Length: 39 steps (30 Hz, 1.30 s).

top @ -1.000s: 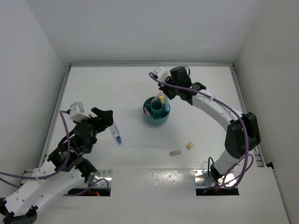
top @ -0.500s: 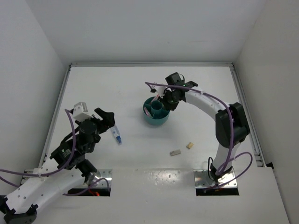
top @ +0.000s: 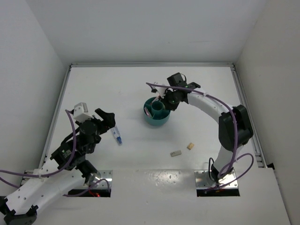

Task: Sort the stationery into containers
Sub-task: Place the stationery into the container, then grab a piece of stationery with the left arm

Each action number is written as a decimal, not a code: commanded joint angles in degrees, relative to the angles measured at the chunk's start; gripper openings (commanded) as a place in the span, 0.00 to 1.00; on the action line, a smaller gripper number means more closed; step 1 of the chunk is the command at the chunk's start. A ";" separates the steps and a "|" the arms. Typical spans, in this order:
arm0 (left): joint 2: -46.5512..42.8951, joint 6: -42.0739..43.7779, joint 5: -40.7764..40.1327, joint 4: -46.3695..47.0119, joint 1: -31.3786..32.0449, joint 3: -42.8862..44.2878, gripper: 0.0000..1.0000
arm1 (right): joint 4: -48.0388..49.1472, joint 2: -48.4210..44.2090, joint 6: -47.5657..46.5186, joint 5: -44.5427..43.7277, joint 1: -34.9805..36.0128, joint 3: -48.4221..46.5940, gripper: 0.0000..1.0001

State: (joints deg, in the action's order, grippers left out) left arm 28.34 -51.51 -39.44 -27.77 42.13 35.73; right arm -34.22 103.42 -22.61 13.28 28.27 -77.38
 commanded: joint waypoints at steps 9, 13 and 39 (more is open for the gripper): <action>-0.04 -1.04 0.42 1.23 0.06 -0.13 0.79 | 15.64 -18.77 0.81 -14.66 0.91 5.39 0.10; 3.11 -17.10 -1.69 -7.01 0.06 -0.74 0.00 | 25.16 -22.02 8.71 -23.14 0.30 12.94 1.00; 43.29 -20.75 19.14 -2.03 -10.31 2.51 0.75 | 28.76 -31.52 13.38 -18.38 -0.23 22.45 0.05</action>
State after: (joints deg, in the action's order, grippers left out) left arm 71.70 -74.02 -23.86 -31.57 32.36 39.00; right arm -8.80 73.45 -10.22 -4.49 28.10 -55.20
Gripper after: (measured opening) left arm 0.745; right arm 0.050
